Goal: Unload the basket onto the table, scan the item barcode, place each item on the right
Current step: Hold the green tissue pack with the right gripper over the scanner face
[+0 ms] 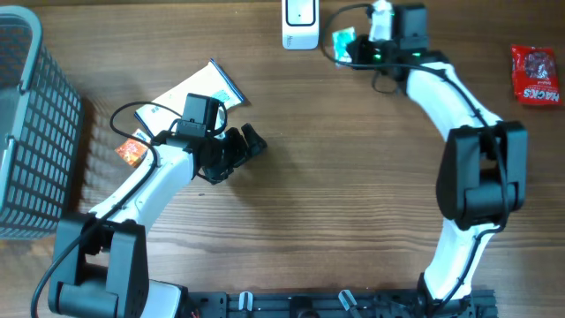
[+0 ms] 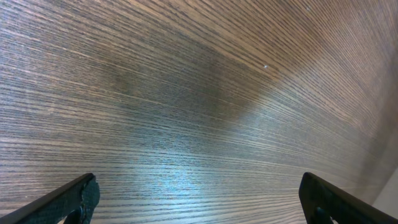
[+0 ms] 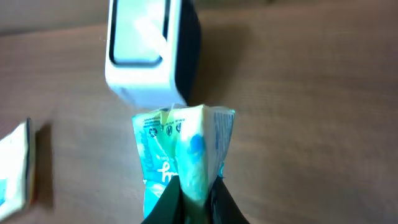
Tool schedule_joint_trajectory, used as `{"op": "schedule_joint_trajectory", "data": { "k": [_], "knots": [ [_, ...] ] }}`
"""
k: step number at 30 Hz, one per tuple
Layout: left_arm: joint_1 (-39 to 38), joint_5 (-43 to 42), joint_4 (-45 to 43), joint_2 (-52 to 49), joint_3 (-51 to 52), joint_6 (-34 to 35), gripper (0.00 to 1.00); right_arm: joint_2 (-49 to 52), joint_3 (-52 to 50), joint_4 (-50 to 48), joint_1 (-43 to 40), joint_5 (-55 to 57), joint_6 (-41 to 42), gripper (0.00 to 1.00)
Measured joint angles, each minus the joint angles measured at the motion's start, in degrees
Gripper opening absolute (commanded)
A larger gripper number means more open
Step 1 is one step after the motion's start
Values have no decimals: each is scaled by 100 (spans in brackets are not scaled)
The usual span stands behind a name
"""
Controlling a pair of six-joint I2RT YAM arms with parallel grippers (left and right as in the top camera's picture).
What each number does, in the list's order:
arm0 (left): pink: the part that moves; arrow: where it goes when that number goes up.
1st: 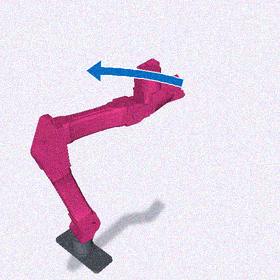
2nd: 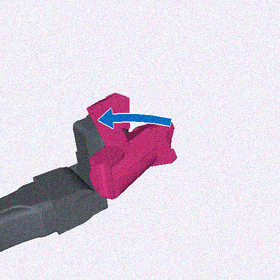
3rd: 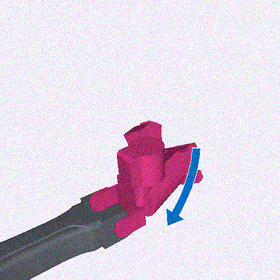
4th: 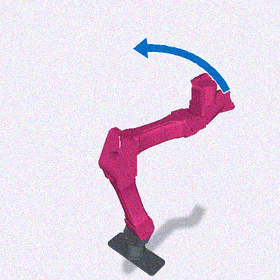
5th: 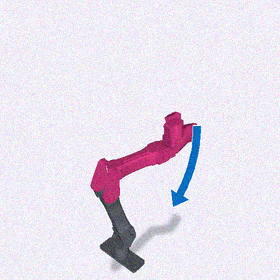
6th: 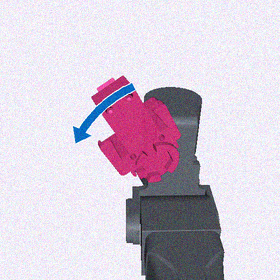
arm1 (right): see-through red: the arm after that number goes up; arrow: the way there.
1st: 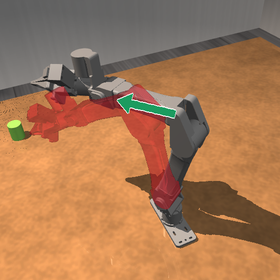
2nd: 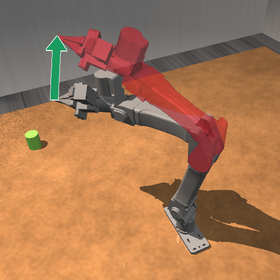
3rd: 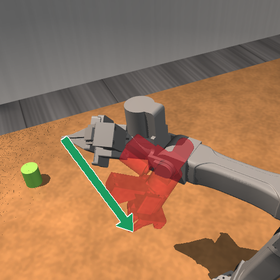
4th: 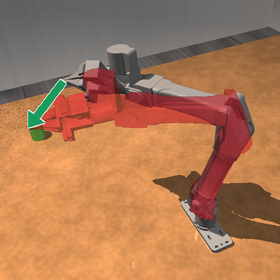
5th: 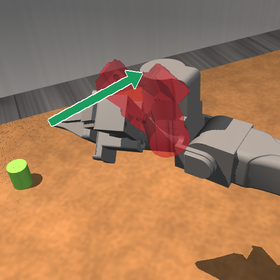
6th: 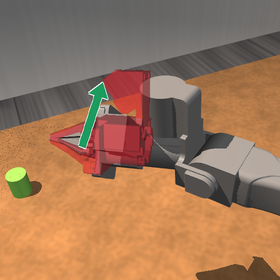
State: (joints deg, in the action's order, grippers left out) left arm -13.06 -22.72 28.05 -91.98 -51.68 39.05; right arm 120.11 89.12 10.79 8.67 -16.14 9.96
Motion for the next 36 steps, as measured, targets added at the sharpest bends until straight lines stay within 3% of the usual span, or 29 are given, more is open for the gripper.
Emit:
{"op": "schedule_joint_trajectory", "data": {
  "k": [4, 8, 15, 24, 33, 36],
  "knots": [
    [0, 0, 0, 0, 0, 0, 100, 0, 98, -673, 522, 1248, 94, 4],
    [0, 0, 0, 0, 0, 0, 100, 20, 140, -2057, 815, 2151, -168, 5],
    [0, 2, 0, 0, 0, 0, 100, 323, 212, -4210, 1250, 2660, -1939, 4],
    [0, 0, 0, 0, 0, 0, 100, 1578, 210, -4804, 1408, 3108, -5206, 4],
    [0, 0, 2, 0, 0, 0, 100, 1580, 210, -5049, 1408, 3526, -5825, 4],
    [0, 0, 2, 0, 0, 0, 100, 1580, 210, -5751, 1355, 4140, -5825, 4]
  ]
}}
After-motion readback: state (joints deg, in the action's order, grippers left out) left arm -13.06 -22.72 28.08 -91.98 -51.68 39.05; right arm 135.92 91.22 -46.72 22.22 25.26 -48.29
